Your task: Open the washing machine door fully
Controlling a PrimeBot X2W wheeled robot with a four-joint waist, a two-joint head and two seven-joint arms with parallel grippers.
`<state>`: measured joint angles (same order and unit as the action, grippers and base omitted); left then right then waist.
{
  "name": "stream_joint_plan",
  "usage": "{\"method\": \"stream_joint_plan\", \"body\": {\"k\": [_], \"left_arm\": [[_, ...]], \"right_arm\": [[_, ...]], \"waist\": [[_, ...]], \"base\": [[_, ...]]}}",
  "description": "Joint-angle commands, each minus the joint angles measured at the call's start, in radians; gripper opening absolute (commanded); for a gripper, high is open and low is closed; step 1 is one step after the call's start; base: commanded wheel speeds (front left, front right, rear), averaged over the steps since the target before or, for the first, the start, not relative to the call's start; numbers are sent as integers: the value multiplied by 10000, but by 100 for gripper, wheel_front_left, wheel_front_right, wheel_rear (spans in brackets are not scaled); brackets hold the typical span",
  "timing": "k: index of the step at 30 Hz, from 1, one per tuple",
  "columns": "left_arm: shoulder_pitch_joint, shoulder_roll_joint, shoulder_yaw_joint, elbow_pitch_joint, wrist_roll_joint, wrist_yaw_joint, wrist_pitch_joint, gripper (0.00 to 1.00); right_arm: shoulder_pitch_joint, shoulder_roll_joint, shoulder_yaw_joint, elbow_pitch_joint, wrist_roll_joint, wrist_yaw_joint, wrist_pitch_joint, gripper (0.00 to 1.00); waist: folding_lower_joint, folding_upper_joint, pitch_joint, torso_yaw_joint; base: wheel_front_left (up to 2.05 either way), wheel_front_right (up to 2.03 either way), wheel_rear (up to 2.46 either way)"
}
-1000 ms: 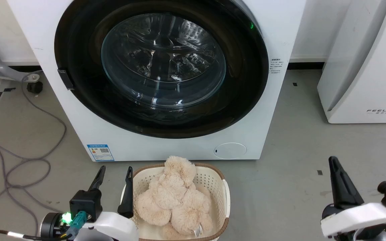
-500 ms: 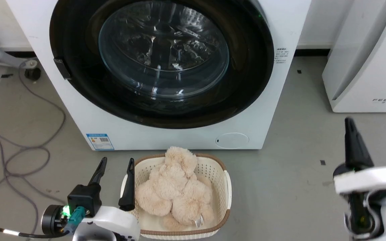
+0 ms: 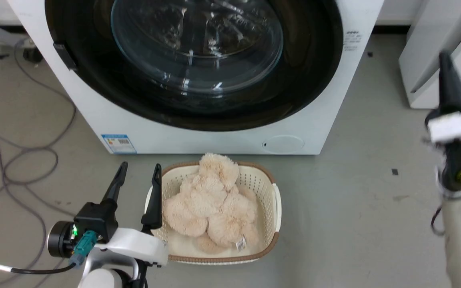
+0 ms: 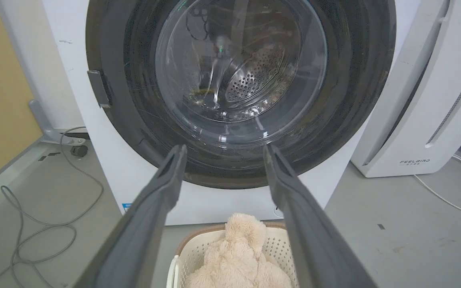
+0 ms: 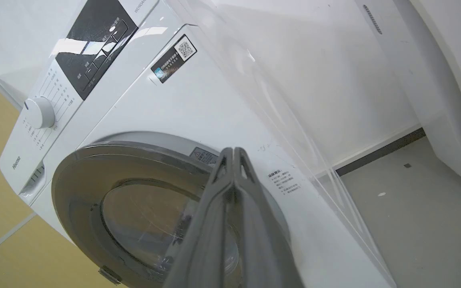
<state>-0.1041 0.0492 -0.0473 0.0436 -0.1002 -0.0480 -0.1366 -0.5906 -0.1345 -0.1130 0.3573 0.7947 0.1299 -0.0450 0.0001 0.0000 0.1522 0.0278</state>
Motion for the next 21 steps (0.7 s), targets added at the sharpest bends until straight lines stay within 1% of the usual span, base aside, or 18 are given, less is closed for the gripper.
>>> {"method": "stream_joint_plan", "body": {"k": [1, 5, 6, 11, 21], "left_arm": [[-258, 9, -10, -62, -72, -107, -134, 100], [-497, 9, -25, -116, -144, -173, -217, 100], [-497, 9, -25, -116, -144, -173, -217, 100], [-771, 9, -15, -173, -239, -253, -322, 100], [-1169, 10, -32, -178, -430, -400, -530, 100]], "right_arm": [[-831, -196, 18, 458, 353, 5, 139, 0], [-2146, -432, 97, 1263, 686, 6, 547, 0], [-2146, -432, 97, 1263, 686, 6, 547, 0], [-3774, -621, 435, 2279, 833, 6, 1130, 0], [-6383, -702, 1670, 3992, 798, 6, 3260, 0]], "waist": [[-1, 0, 252, 76], [-1, 0, 582, 162], [-1, 0, 582, 162], [-1, 0, 979, 236], [-1, 0, 1561, 367]], "base": [[0, 0, 0], [0, 0, 0], [0, 0, 0], [0, 0, 0], [0, 0, 0]]}}
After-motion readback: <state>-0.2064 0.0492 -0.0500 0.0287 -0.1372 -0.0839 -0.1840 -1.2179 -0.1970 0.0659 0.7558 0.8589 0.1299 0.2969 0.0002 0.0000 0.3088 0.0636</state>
